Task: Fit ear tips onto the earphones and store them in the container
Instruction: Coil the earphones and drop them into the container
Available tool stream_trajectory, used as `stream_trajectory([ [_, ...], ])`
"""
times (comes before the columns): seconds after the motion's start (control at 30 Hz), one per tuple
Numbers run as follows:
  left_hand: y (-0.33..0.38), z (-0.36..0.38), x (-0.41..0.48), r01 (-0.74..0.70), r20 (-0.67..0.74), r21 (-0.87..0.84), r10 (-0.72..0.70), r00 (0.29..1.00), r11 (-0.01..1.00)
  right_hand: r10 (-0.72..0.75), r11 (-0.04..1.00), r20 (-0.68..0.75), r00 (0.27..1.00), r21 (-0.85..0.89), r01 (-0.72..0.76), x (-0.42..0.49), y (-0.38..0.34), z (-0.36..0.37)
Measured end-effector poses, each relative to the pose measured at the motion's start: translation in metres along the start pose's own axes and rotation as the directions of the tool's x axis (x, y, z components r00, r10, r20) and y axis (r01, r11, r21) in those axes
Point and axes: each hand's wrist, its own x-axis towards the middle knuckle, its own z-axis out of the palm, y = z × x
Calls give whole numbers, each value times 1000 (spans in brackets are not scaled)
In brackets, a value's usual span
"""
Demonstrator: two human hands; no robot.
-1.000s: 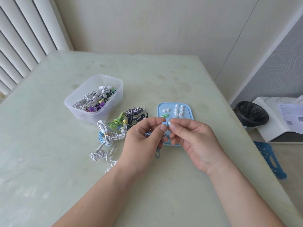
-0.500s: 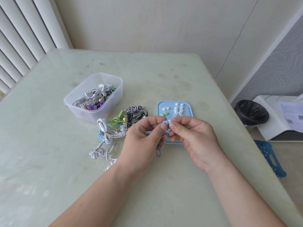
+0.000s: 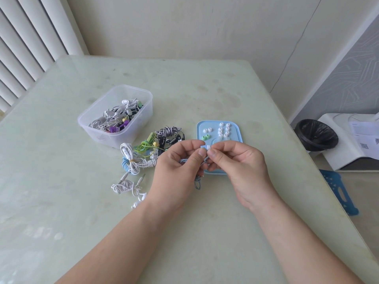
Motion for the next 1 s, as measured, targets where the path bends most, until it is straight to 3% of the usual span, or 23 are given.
stream_trajectory([
  [0.13,0,1,0,1,-6,-5,-1,1000,1000,-37,999,-12,999,-36,37,0,0,0],
  [0.33,3,1,-2,-23,20,12,23,1000,1000,70,994,36,997,76,-73,3,-1,-4],
  [0.83,6,0,-3,-54,35,84,51,998,995,-81,996,23,996,-30,82,2,-3,-4],
  [1.0,6,-2,-3,-29,19,57,28,999,998,-3,1000,88,996,24,1,1,-2,-2],
])
